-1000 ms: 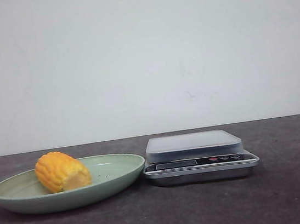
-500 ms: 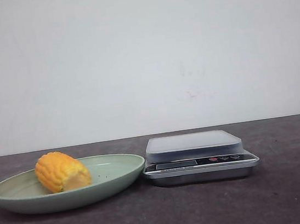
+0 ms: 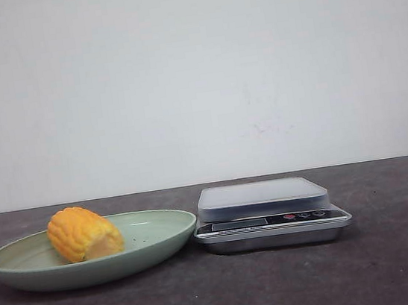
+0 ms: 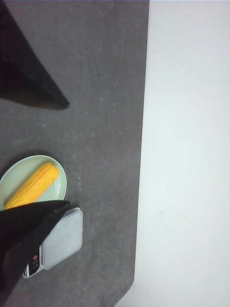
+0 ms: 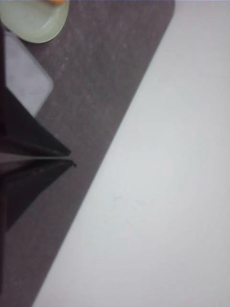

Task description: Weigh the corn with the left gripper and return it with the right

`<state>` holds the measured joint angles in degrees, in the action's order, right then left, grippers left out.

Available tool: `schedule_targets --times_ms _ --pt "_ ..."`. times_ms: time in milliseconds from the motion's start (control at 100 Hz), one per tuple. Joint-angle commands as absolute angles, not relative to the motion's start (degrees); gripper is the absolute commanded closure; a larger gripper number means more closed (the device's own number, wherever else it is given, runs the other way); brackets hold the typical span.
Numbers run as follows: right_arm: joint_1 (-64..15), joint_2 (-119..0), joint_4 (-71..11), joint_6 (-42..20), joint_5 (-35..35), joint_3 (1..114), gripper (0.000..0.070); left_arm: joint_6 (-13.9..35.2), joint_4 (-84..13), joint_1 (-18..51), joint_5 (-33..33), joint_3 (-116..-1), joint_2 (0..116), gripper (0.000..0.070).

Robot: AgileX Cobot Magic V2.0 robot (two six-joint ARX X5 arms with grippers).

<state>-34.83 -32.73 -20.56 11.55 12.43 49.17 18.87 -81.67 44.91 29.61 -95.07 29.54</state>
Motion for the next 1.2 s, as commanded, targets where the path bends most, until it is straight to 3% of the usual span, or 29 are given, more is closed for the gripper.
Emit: schedule_targets --times_ms 0,100,330,550,750,1190 --pt "-29.43 -27.83 -14.66 10.92 7.9 41.91 0.0697 19.11 -84.77 45.39 29.39 -96.05 29.74 0.0352" --pt "-23.97 -19.18 -8.86 10.9 7.53 30.72 0.0697 19.11 -84.77 45.39 29.39 -96.05 29.74 0.0352" --pt "-15.57 -1.87 -8.6 5.04 7.05 12.12 0.0697 19.09 -84.77 45.39 29.39 -96.05 29.74 0.0352" --pt "-11.18 -0.21 -3.36 2.81 -0.56 1.41 0.0697 19.09 -84.77 45.39 29.39 -96.05 29.74 0.0352" --pt "-10.04 -0.21 -9.5 2.33 -0.97 0.8 0.0697 19.09 -84.77 45.39 29.56 -96.14 29.74 0.0352" --pt "-9.98 -0.21 -9.06 2.33 -1.48 0.8 0.0697 19.09 -84.77 45.39 29.56 -96.16 29.74 0.0352"
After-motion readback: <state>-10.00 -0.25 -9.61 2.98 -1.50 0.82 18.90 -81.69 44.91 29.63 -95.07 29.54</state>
